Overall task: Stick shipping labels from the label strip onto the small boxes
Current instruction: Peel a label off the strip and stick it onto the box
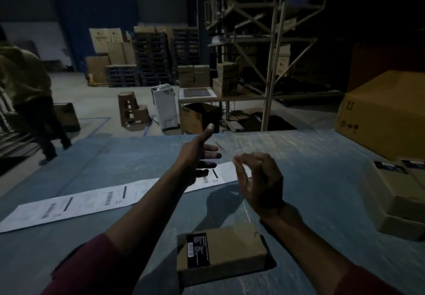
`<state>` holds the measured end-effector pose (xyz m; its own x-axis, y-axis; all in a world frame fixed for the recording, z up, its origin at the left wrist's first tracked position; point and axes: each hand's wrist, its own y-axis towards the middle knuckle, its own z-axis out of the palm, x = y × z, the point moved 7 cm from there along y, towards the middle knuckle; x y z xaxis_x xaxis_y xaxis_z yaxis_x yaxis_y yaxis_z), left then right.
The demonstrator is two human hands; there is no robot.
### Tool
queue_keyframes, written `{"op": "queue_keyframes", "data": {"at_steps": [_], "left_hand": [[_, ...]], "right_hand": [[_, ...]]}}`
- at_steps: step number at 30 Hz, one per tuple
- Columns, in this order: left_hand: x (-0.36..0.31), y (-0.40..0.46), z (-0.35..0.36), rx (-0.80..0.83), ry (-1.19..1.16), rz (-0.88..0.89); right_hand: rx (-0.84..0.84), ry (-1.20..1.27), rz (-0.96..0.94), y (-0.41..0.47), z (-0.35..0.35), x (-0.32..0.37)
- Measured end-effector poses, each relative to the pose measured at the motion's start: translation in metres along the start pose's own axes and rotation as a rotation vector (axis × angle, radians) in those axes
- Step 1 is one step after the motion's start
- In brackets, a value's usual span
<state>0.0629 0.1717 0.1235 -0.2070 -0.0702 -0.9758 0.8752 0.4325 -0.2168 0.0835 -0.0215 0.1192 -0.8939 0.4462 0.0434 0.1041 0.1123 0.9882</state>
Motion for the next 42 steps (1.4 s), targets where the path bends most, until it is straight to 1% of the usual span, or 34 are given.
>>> {"op": "queue_keyframes", "data": {"at_steps": [2, 5, 9, 11, 13, 17, 20, 24, 26, 29, 30, 32, 35, 37, 39, 42], "left_hand": [[-0.001, -0.015, -0.009, -0.101, -0.063, 0.066], [0.006, -0.036, -0.018, -0.168, -0.122, 0.134], [0.020, -0.067, -0.022, -0.150, -0.205, 0.085], [0.028, -0.077, -0.021, -0.126, -0.275, 0.057], [0.035, -0.084, -0.022, -0.138, -0.288, 0.048], [0.034, -0.104, -0.026, -0.218, -0.216, 0.073], [0.029, -0.108, -0.030, -0.223, -0.109, 0.115], [0.026, -0.108, -0.036, -0.223, -0.043, 0.130], [0.034, -0.110, -0.028, -0.141, -0.042, 0.042], [0.052, -0.114, -0.002, 0.064, -0.065, -0.157], [0.054, -0.115, 0.004, 0.084, -0.091, -0.195], [0.057, -0.110, 0.007, 0.053, -0.136, -0.216], [0.056, -0.108, 0.008, -0.016, -0.205, -0.165], [0.055, -0.112, 0.006, -0.046, -0.195, -0.115], [0.053, -0.118, 0.002, -0.042, -0.135, -0.037], [0.052, -0.130, 0.000, 0.009, 0.007, 0.103]], "right_hand": [[0.020, -0.015, -0.105, -0.005, -0.006, 0.016], [0.026, 0.003, -0.237, -0.005, -0.026, 0.040], [0.047, 0.023, -0.432, -0.002, -0.053, 0.078], [0.056, 0.014, -0.478, -0.005, -0.060, 0.086], [0.069, -0.010, -0.500, -0.013, -0.060, 0.086], [0.037, -0.029, -0.449, -0.013, -0.065, 0.076], [0.000, -0.043, -0.384, 0.001, -0.069, 0.065], [-0.021, -0.079, -0.138, 0.018, -0.068, 0.042], [-0.038, -0.089, -0.120, 0.021, -0.069, 0.042], [-0.047, -0.128, -0.206, 0.016, -0.072, 0.056], [-0.049, -0.135, -0.228, 0.012, -0.073, 0.061], [-0.065, -0.146, -0.269, 0.003, -0.079, 0.073], [-0.087, -0.120, -0.342, -0.009, -0.090, 0.088], [-0.056, -0.071, -0.362, -0.017, -0.095, 0.095], [0.031, 0.028, -0.288, -0.021, -0.101, 0.095], [0.126, 0.203, -0.044, -0.018, -0.123, 0.078]]}}
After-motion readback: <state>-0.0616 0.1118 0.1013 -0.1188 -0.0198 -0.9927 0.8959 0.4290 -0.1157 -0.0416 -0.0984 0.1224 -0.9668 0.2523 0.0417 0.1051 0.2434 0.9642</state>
